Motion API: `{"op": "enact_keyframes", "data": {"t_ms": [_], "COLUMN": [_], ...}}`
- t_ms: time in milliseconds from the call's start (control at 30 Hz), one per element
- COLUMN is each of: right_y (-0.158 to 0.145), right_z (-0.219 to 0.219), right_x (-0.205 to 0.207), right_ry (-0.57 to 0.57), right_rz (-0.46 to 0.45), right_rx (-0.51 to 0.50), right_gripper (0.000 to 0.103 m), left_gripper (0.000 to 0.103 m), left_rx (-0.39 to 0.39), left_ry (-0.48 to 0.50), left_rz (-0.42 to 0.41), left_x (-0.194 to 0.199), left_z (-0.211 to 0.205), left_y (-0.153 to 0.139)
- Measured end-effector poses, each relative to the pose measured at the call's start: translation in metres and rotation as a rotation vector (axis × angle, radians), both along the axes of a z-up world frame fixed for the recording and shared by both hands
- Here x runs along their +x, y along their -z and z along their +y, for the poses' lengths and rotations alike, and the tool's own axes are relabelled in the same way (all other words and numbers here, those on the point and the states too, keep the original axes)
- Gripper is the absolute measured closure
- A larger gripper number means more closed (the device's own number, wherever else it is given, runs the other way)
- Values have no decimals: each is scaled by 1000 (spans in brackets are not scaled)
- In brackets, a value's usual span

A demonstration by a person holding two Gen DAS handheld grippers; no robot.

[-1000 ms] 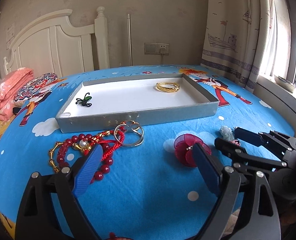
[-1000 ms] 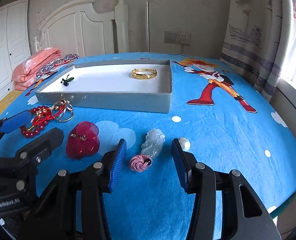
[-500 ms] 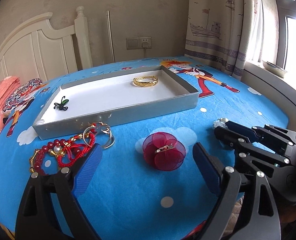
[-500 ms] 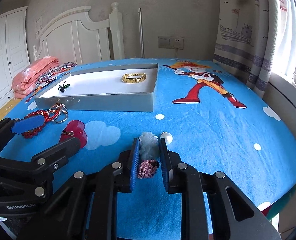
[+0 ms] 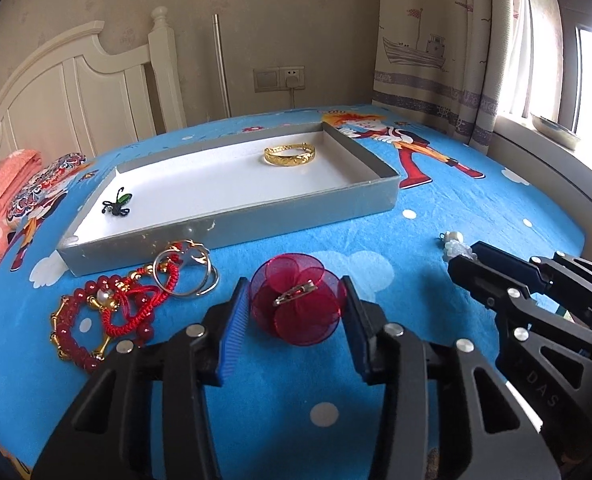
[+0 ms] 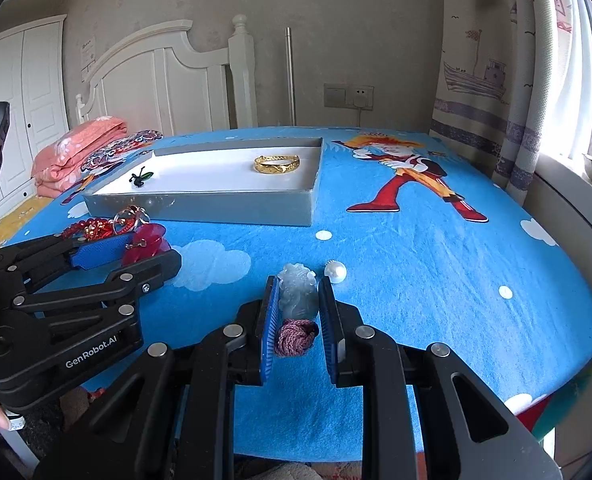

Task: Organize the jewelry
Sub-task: 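Carry clip, rose ring and crystal over the tray and open both tools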

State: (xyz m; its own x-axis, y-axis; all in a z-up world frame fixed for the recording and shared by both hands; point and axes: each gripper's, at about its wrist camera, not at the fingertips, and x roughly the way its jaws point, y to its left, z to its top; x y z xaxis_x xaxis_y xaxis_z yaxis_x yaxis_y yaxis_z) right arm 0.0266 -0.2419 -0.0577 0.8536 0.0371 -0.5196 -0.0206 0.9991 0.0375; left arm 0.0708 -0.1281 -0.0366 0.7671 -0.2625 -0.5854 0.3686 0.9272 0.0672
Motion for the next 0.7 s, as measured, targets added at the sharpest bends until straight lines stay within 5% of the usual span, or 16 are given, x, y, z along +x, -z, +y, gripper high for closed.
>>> {"op": "enact_keyframes", "data": {"t_ms": [233,700], "right_y": [-6,-11], "right_z": [12,17], "right_x": [-6,-8], "right_ry": [3,1], "right_rz": [-45,-68], "right_rx": [-26,-38], "right_gripper": [83,83], "left_gripper": [60,60], "left_rx": [-35,-46], "left_ry": [-63,-84], "left_rz": [-109,-106], "left_x": [-20,-19], "left_z": [18,24], "left_y": [-14,-14]}}
